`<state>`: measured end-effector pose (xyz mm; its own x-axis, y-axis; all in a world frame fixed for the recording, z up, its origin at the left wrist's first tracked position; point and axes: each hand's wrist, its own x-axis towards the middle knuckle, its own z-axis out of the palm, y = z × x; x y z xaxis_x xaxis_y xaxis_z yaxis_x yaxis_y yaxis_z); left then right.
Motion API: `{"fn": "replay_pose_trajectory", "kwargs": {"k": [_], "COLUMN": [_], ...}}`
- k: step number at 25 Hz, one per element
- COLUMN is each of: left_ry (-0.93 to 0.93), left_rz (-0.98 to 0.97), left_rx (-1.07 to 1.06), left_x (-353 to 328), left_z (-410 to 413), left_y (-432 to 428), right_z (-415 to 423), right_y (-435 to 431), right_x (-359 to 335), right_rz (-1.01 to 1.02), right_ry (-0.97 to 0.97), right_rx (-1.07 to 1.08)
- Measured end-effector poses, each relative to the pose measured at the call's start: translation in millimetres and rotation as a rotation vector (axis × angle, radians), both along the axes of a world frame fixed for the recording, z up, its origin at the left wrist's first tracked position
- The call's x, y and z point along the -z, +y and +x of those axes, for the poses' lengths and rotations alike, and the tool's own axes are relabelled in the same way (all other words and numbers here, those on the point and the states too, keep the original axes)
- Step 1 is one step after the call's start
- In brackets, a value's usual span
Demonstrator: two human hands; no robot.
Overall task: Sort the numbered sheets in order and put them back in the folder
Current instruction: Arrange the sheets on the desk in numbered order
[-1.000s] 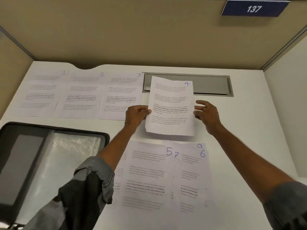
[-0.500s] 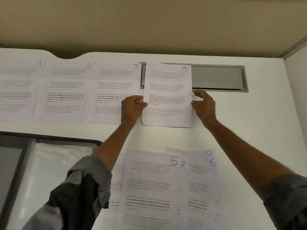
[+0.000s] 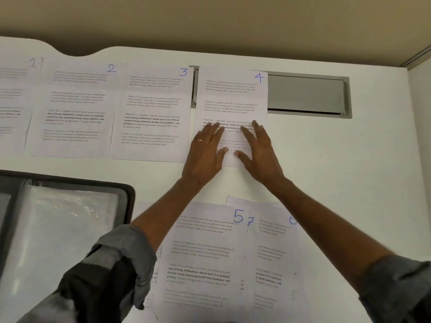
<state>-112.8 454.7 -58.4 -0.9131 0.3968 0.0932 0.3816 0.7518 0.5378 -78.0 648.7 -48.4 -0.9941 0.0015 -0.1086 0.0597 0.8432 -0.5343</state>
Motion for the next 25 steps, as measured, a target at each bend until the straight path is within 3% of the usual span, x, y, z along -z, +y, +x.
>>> {"fn": "replay_pose_trajectory", "kwargs": {"k": [6, 17, 25], "left_ry": [-0.048, -0.032, 0.029], "left_rz": [-0.213, -0.255, -0.275], "left_rx": [0.041, -0.002, 0.057], "left_x": [20, -7, -43], "left_z": [8, 37, 139], "left_y": [-1, 5, 3], "right_z": [5, 42, 147], "right_y": [1, 0, 5], "right_x": [13, -23, -44], "right_rz": [0.113, 0.161, 0.124], "right_ry": [-0.03, 0.044, 0.063], "right_rx": [-0.074, -0.085, -0.085]}}
